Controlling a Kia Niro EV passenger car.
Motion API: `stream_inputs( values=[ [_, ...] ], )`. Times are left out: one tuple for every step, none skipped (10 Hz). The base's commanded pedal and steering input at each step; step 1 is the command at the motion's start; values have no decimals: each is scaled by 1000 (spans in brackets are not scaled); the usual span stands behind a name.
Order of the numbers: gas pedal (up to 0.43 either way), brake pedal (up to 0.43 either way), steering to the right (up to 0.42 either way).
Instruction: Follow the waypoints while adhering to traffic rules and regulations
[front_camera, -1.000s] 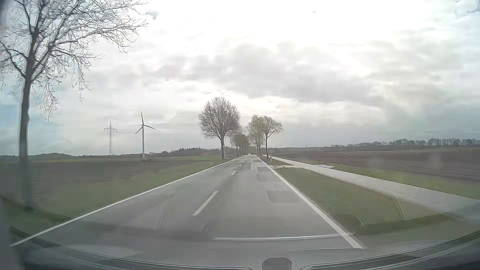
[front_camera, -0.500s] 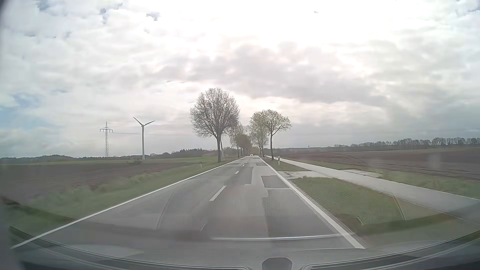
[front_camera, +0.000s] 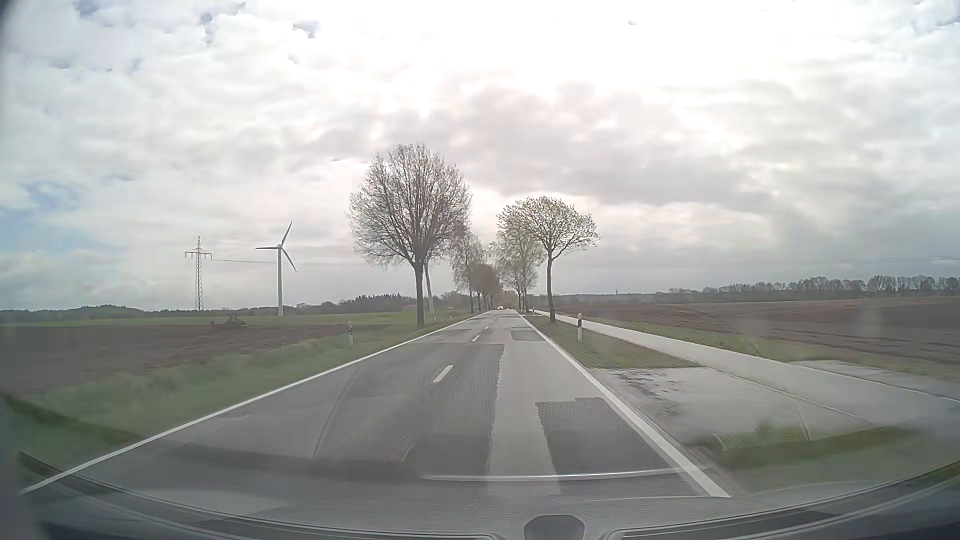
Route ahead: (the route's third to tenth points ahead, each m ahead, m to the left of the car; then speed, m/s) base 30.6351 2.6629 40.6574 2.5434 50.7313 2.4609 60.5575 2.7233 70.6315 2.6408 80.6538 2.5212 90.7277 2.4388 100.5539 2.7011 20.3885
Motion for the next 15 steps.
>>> stream_inputs(
  values=[
    [260, 0, 0],
    [248, 0, 0],
    [248, 0, 0],
    [248, 0, 0],
    [248, 0, 1],
    [248, 0, 1],
    [248, 0, 1],
    [248, 0, 0],
    [240, 0, -1],
    [240, 0, -2],
    [240, 0, -2],
    [240, 0, -2],
    [240, 0, -3],
    [240, 0, -2],
    [228, 0, -3]
  ],
)
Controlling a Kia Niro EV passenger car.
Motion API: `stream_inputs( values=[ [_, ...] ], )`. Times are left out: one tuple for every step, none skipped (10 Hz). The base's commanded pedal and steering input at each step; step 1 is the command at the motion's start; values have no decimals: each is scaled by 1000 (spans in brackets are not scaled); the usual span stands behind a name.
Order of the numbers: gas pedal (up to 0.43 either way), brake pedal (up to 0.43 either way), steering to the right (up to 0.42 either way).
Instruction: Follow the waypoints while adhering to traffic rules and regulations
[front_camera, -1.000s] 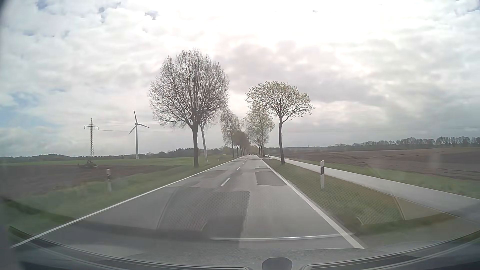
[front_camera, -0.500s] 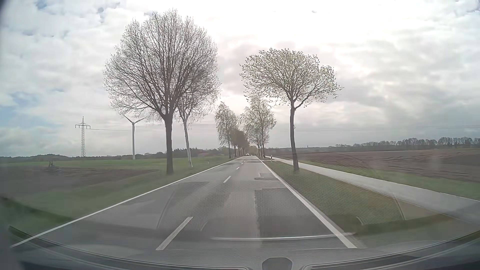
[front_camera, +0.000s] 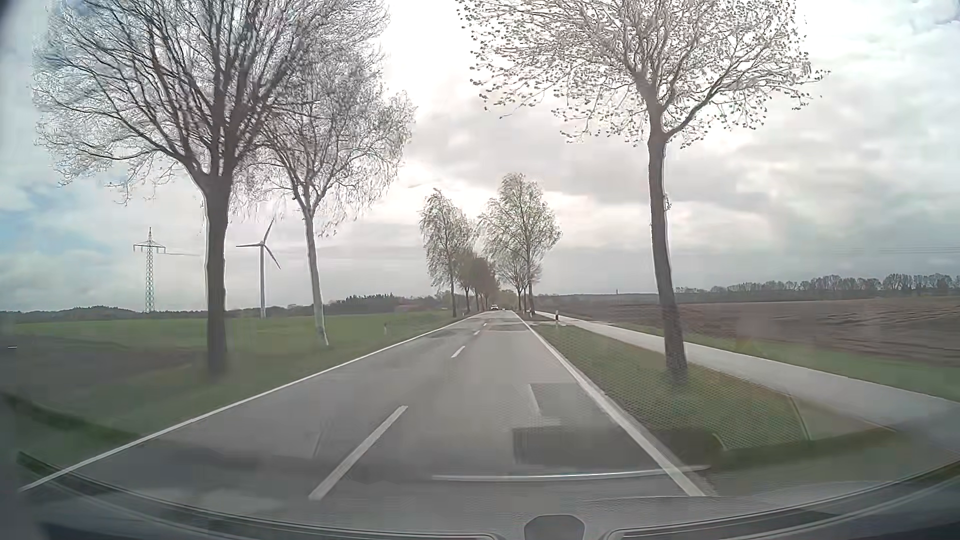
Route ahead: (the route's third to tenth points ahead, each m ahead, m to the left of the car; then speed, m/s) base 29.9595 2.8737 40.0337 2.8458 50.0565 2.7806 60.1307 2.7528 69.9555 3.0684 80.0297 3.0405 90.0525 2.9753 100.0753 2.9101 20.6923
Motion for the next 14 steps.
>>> stream_inputs(
  values=[
    [228, 0, -2],
    [228, 0, -2],
    [240, 0, -2],
    [240, 0, -2],
    [240, 0, -2],
    [240, 0, -2],
    [240, 0, -2],
    [240, 0, -2],
    [248, 0, -2],
    [248, 0, -1],
    [248, 0, -1],
    [248, 0, -1],
    [248, 0, -1],
    [248, 0, -1]
  ],
)
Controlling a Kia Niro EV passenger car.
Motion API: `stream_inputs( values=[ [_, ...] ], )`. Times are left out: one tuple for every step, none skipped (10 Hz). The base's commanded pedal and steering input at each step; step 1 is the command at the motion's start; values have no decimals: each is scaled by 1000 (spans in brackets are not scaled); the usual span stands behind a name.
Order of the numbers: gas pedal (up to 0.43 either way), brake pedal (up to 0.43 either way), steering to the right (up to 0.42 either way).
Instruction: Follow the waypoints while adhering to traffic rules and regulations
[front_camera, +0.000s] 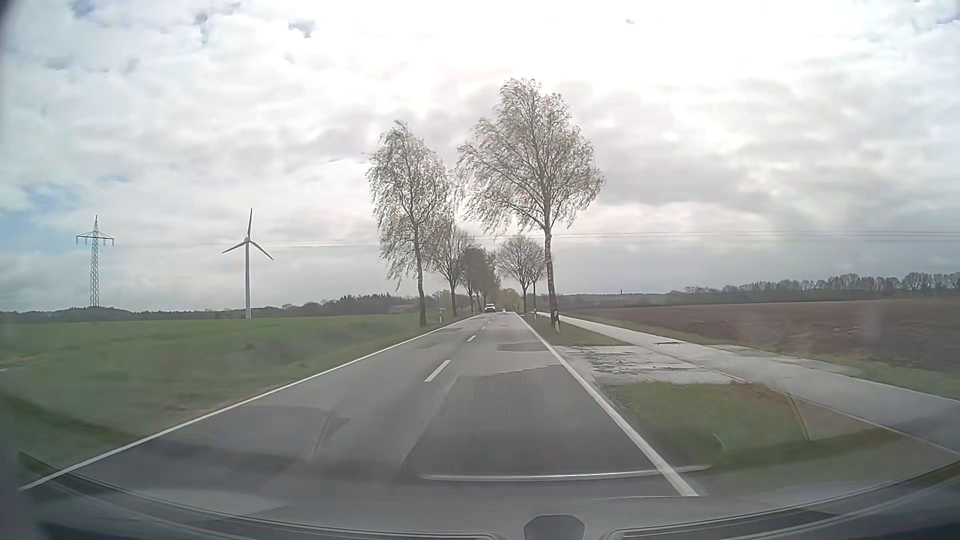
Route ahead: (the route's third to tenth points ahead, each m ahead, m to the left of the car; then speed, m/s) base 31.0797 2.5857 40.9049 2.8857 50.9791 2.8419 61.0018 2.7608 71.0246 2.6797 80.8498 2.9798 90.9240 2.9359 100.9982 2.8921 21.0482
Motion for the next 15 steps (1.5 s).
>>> stream_inputs(
  values=[
    [248, 6, -1],
    [248, 0, -1],
    [248, 0, -1],
    [240, 0, -1],
    [240, 6, -1],
    [240, 0, -1],
    [228, 0, -1],
    [228, 0, 0],
    [228, 0, -1],
    [228, 0, 0],
    [228, 0, -1],
    [228, 0, -1],
    [228, 0, 0],
    [228, 0, -1],
    [228, 0, 0]
  ],
)
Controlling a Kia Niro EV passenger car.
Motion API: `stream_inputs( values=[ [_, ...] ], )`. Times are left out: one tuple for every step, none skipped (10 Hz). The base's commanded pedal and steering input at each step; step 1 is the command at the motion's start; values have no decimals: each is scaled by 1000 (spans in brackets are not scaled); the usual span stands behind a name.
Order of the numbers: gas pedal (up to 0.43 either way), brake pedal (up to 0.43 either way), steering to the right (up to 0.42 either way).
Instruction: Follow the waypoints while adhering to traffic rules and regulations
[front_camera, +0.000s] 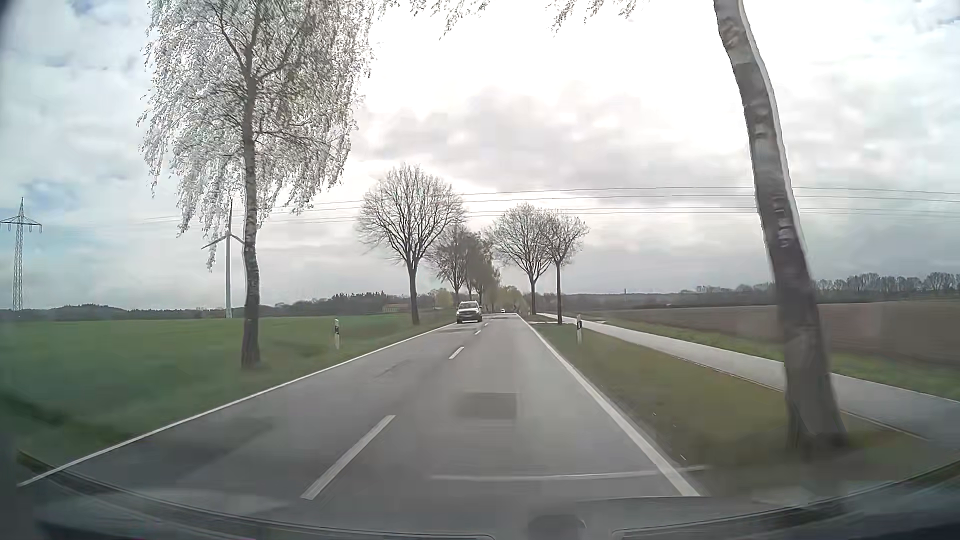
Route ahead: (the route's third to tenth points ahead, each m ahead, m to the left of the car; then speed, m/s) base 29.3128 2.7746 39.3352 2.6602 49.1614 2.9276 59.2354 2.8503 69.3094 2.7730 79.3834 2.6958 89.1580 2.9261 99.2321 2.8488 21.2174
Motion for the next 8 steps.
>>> stream_inputs(
  values=[
    [220, 0, 0],
    [220, 0, 0],
    [220, 0, 0],
    [220, 0, -1],
    [220, 0, 0],
    [220, 0, 0],
    [209, 0, 0],
    [209, 0, 0]
  ],
)
